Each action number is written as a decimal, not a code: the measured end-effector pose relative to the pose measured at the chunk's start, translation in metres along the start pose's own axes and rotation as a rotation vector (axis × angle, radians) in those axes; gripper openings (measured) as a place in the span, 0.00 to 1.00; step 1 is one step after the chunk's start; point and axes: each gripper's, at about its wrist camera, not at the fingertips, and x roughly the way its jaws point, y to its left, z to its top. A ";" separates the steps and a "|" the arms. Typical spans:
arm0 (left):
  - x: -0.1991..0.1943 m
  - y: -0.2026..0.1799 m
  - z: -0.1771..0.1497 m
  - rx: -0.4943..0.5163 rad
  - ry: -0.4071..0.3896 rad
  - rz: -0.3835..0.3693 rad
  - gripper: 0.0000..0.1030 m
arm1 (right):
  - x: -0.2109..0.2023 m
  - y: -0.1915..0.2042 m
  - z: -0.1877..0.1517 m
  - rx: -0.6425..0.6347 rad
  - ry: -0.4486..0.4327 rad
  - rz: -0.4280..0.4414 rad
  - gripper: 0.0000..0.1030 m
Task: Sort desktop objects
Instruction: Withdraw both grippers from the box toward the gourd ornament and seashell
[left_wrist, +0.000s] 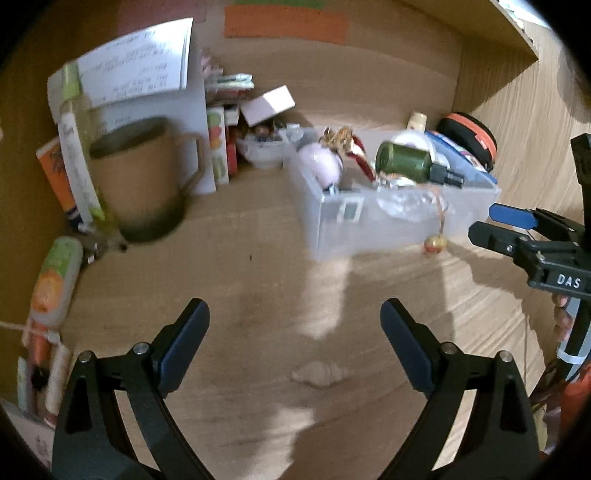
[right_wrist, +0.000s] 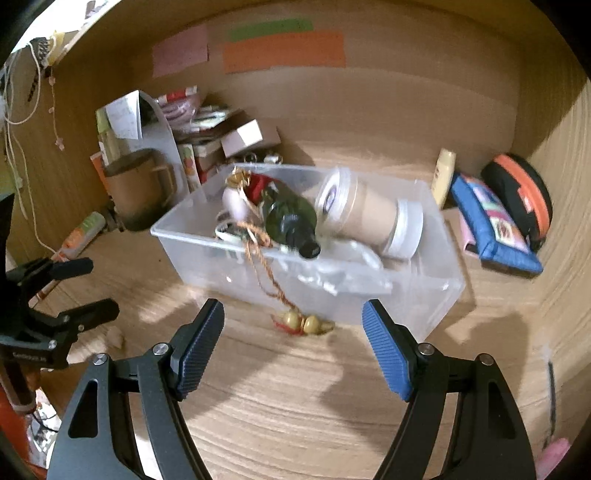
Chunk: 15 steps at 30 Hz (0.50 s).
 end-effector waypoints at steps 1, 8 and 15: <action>0.000 0.000 -0.003 -0.002 0.005 0.000 0.92 | 0.003 0.000 -0.002 0.003 0.009 -0.007 0.72; 0.001 0.004 -0.021 -0.051 0.042 -0.021 0.92 | 0.022 -0.004 -0.008 0.049 0.083 0.015 0.72; 0.011 0.007 -0.028 -0.110 0.085 -0.005 0.91 | 0.034 -0.006 -0.007 0.057 0.106 0.006 0.72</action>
